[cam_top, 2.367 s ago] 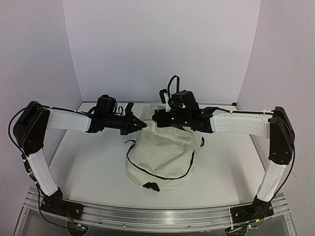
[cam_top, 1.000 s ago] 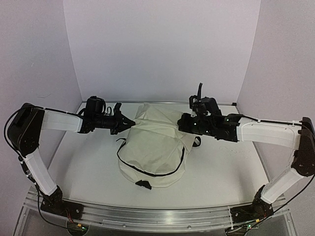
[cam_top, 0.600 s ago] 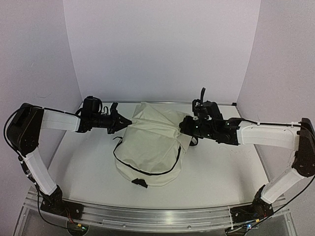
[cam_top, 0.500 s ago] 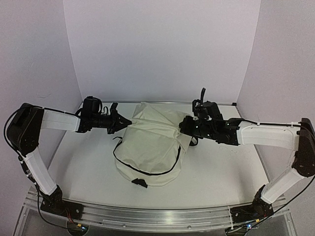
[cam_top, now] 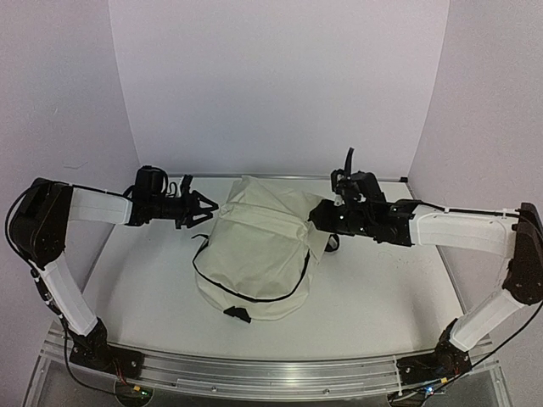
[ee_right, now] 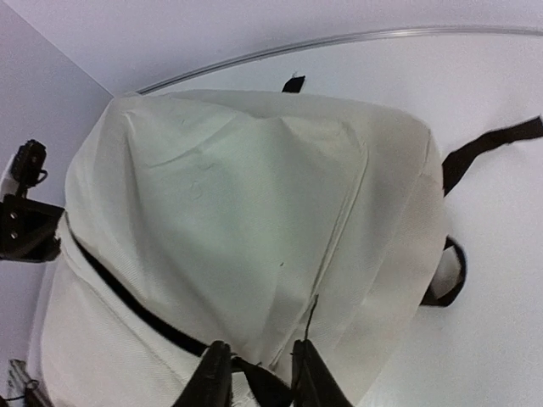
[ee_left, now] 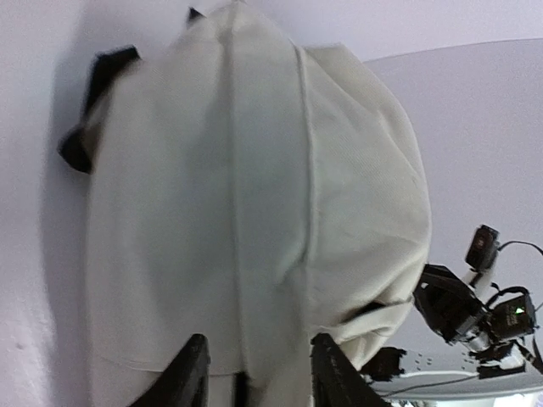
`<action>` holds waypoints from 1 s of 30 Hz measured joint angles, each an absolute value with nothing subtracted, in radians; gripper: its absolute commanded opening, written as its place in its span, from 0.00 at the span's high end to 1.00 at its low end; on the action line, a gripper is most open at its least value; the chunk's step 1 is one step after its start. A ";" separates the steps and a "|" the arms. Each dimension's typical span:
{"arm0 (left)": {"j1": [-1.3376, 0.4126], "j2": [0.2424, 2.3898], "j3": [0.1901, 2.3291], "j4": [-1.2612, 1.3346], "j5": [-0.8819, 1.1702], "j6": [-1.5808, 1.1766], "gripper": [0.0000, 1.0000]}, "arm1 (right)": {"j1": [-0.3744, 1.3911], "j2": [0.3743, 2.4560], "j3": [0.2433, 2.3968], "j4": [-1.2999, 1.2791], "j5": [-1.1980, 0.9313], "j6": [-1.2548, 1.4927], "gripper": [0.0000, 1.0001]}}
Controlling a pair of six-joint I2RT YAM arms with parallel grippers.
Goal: Pack the student bag
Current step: Zip the student bag at the center of the board, then reset both arms
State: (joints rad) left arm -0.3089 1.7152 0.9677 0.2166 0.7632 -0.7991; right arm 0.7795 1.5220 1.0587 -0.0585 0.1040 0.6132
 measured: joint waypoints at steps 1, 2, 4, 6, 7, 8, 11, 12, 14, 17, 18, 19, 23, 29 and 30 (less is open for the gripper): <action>-0.296 1.714 0.974 0.196 0.747 -0.778 0.30 | 0.772 1.520 1.067 -0.073 0.109 0.600 0.71; -0.281 1.714 0.986 0.168 0.727 -0.764 0.24 | 0.763 1.518 1.076 -0.084 0.113 0.587 0.69; -0.260 1.710 1.010 0.118 0.689 -0.734 0.17 | 0.746 1.517 1.093 -0.100 0.118 0.570 0.57; -0.251 1.694 1.029 0.073 0.658 -0.703 0.11 | 0.725 1.515 1.104 -0.108 0.118 0.561 0.41; -0.248 1.682 1.033 0.053 0.648 -0.692 0.08 | 0.713 1.512 1.105 -0.112 0.117 0.549 0.36; -0.245 1.666 1.036 0.032 0.636 -0.678 0.06 | 0.701 1.510 1.106 -0.117 0.117 0.547 0.32; -0.221 1.620 1.045 -0.023 0.603 -0.640 0.01 | 0.647 1.503 1.106 -0.132 0.111 0.528 0.27; -0.205 1.607 1.045 -0.035 0.591 -0.625 0.00 | 0.627 1.501 1.105 -0.134 0.108 0.524 0.26; -0.165 1.585 1.045 -0.065 0.562 -0.600 0.00 | 0.584 1.498 1.105 -0.136 0.093 0.509 0.24; -0.096 1.573 1.044 -0.085 0.534 -0.574 0.00 | 0.514 1.497 1.105 -0.137 0.063 0.491 0.19; -0.071 1.570 1.040 -0.087 0.522 -0.568 0.00 | 0.488 1.497 1.103 -0.137 0.052 0.482 0.18; -0.045 1.566 1.034 -0.090 0.510 -0.559 0.00 | 0.457 1.496 1.099 -0.136 0.043 0.475 0.18; 0.047 1.524 0.984 -0.107 0.452 -0.525 0.00 | 0.338 1.472 1.055 -0.136 0.022 0.446 0.16; 0.093 1.357 0.877 -0.093 0.330 -0.481 0.00 | 0.202 1.325 0.968 -0.125 0.029 0.394 0.06; 0.094 1.322 0.852 -0.079 0.305 -0.473 0.00 | 0.194 1.290 0.950 -0.107 0.036 0.386 0.04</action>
